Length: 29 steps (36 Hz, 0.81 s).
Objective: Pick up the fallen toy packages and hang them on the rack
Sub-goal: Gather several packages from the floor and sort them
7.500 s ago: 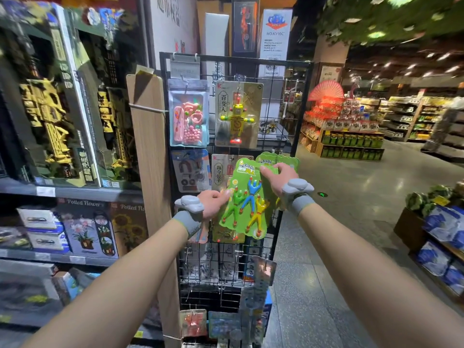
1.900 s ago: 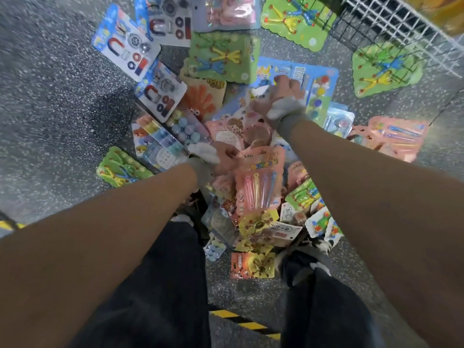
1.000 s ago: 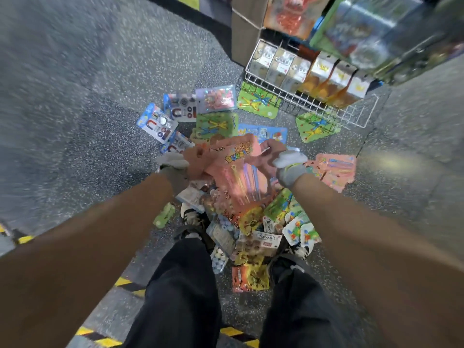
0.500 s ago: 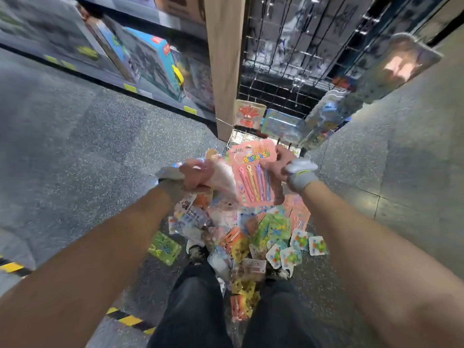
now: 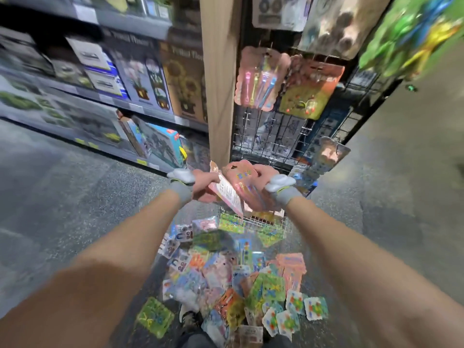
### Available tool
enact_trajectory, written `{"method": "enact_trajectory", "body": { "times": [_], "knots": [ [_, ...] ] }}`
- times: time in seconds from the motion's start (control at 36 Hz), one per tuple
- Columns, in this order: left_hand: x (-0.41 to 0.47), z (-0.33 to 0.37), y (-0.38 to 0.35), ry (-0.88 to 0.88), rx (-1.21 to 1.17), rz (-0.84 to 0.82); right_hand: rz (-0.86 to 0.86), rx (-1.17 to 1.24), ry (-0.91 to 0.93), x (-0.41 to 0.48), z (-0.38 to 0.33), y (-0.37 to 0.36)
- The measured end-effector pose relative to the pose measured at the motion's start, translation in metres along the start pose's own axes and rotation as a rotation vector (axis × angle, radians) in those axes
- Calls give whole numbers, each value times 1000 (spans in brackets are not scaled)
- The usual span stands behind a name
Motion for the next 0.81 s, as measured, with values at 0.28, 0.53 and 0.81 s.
{"method": "enact_trajectory", "body": {
  "times": [0.28,0.53,0.81],
  "knots": [
    [-34,53,-11,4,-9,-67,57,-22,154,-28,-47,16],
    [-48,84,-5,-2,-97,-58,69,8,202,-42,-68,36],
    [-55,107,-8,-21,-118,-97,99,56,268,-45,-78,58]
  ]
}}
Point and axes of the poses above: each hand's wrist, its own x-axis towards the middle knuckle, its own y-axis out of the back of the hand, z = x × y, the point moved 7 cm from there along x, towards the middle knuckle, and after that the axes turned 2 degrees about -z, right-handed, at the moved point
